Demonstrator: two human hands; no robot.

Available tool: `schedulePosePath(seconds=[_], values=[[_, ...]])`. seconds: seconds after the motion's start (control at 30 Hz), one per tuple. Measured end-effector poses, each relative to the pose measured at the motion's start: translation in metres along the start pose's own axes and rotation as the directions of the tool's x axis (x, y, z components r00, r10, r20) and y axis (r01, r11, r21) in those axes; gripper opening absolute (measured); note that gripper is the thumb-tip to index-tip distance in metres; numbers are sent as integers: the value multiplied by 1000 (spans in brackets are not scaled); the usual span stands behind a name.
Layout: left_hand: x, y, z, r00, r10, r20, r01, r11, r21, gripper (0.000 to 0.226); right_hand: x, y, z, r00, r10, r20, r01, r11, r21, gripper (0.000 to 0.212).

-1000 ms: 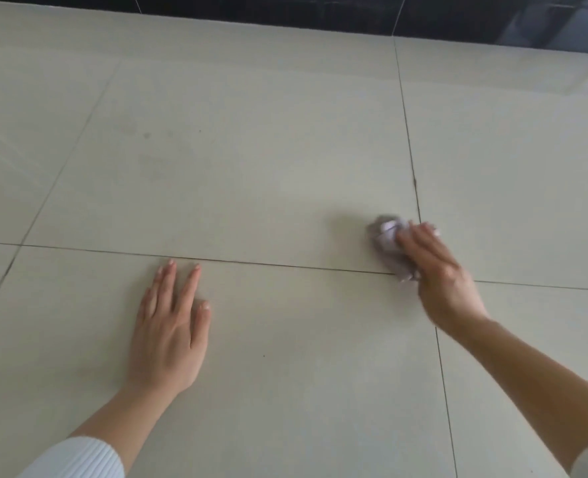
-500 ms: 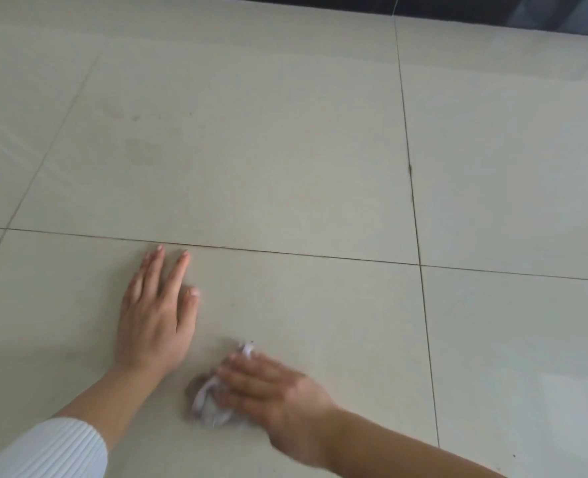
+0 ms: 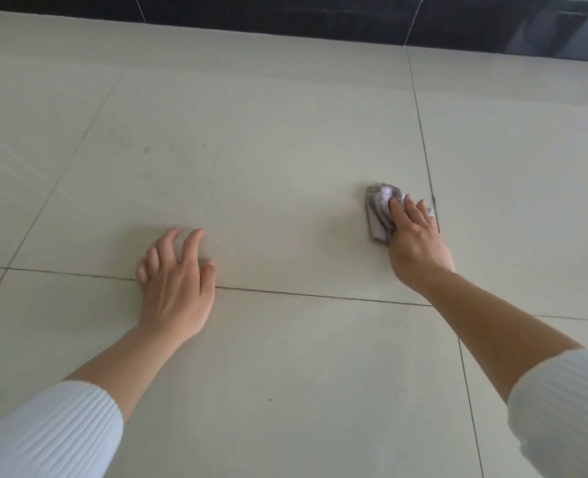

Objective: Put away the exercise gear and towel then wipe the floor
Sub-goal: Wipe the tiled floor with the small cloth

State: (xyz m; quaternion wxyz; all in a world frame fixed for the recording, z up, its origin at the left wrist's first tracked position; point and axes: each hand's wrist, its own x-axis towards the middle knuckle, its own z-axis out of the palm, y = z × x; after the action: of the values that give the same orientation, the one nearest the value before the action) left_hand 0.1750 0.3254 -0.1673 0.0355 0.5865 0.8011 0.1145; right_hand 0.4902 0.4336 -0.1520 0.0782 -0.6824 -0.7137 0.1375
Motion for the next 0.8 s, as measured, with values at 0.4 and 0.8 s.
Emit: schedulePosePath(seconds=[0.4,0.8], values=[[47,9,14,998,-56,3,56,998,-16,62,-2,-71,38,883,-469,-28,468,873,135,47],[48,12,12,994,-102,47,103,994,-23,64,73,-17,16,877,-479,-26,479,874,84,55]])
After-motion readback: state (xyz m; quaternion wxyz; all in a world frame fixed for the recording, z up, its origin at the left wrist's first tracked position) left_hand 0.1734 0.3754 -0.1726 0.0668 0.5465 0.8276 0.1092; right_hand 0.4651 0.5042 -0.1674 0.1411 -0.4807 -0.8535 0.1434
